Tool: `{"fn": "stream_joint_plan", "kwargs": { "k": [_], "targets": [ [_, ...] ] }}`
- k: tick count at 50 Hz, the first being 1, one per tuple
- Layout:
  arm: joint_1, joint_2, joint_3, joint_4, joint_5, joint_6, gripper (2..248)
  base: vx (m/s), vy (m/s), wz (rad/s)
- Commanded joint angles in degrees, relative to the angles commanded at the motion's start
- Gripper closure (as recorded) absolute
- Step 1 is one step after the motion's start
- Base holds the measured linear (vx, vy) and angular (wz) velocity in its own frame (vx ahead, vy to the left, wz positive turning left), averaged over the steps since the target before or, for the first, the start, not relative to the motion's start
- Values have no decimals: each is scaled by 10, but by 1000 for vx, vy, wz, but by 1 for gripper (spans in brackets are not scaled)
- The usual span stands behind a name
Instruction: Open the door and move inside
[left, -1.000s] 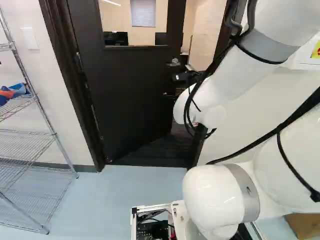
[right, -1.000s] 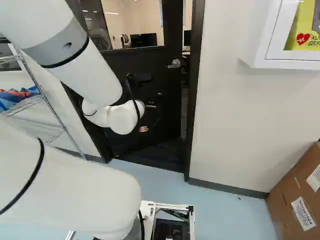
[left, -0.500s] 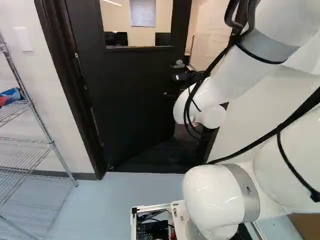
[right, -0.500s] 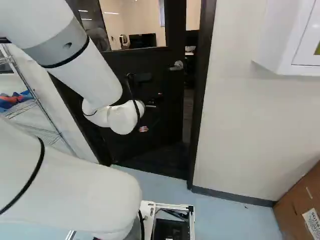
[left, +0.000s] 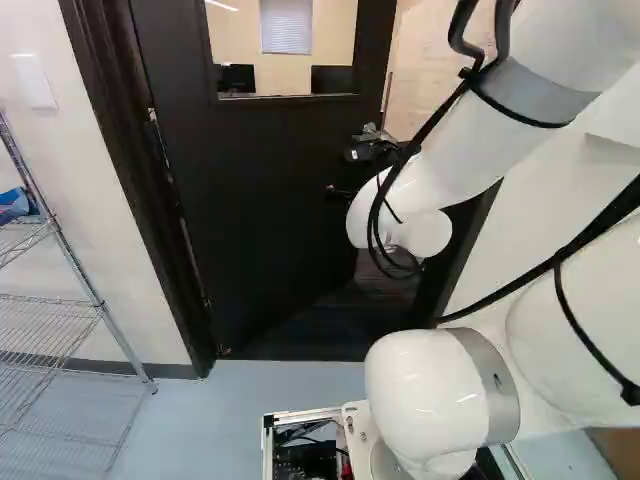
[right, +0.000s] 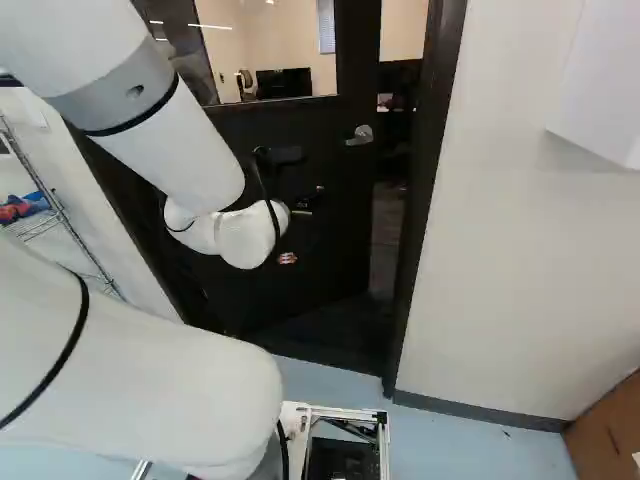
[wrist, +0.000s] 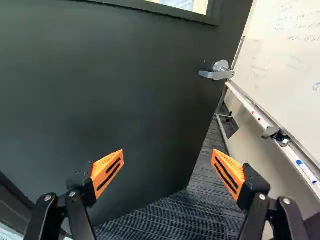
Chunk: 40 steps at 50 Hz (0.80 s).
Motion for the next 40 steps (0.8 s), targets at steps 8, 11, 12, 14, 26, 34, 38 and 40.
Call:
{"fn": "stream_joint_plan", "kwargs": {
  "k": [8, 11, 12, 14, 26, 34, 38, 40],
  "targets": [
    [0, 0, 0, 0, 0, 0, 3, 144, 93, -24],
    [0, 0, 0, 0, 0, 0, 3, 133, 100, -9],
    [0, 0, 0, 0, 0, 0, 3, 131, 96, -17],
    [0, 0, 0, 0, 0, 0, 3, 145, 96, -24],
    [0, 0, 0, 0, 0, 0, 3, 135, 102, -23],
    [0, 0, 0, 0, 0, 0, 3, 130, 106, -17],
    [0, 0, 0, 0, 0, 0, 3, 133, 105, -22],
    [0, 0, 0, 0, 0, 0, 3, 139, 112, -19]
  ]
}}
